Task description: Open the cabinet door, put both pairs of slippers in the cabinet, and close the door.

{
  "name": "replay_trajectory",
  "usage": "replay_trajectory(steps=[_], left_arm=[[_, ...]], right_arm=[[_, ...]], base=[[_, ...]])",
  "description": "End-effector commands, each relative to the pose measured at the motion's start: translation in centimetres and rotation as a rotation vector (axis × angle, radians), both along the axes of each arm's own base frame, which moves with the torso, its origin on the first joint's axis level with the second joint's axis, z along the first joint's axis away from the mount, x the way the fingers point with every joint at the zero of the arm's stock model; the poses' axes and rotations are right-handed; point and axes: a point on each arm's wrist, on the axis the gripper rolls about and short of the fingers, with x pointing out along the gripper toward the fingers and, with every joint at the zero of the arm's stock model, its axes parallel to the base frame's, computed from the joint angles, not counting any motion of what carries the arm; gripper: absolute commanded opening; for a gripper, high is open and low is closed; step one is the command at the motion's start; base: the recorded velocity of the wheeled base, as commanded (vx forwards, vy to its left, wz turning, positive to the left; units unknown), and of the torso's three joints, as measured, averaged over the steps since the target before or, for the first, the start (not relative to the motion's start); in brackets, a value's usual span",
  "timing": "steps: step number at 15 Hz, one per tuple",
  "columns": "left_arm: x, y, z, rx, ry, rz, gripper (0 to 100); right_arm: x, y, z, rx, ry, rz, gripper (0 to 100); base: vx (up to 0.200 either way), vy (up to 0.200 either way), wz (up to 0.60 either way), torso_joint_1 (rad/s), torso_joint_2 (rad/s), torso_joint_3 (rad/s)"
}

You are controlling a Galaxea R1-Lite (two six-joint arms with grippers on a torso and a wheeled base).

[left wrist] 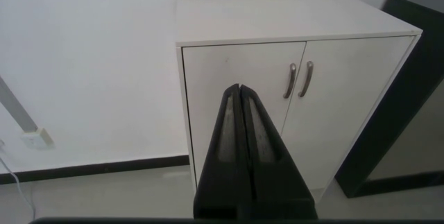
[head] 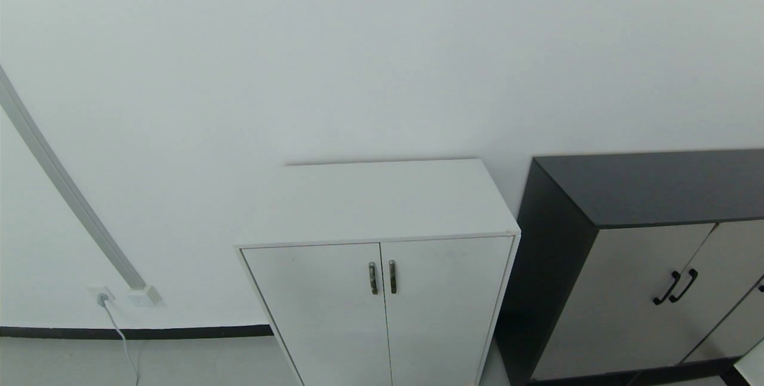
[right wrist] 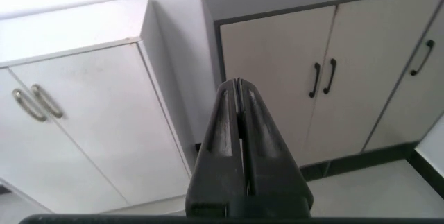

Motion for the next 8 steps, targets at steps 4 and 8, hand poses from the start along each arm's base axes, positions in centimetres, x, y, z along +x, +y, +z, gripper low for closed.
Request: replay_trajectory(steps=[4,8], left_arm=[[-0.01,0.00,0.00,0.002,-0.001,0.000,0],[0.01,0.00,0.00,0.002,0.001,0.000,0]], right_arm=[[0.00,-0.01,0.03,-0.001,-0.003,-0.006,0],[0.00,0.00,0.01,-0.010,0.000,-0.003,0]], base=[[0.000,0.000,0.00,0.000,0.00,0.000],[0.000,0.000,0.00,0.000,0.00,0.000]])
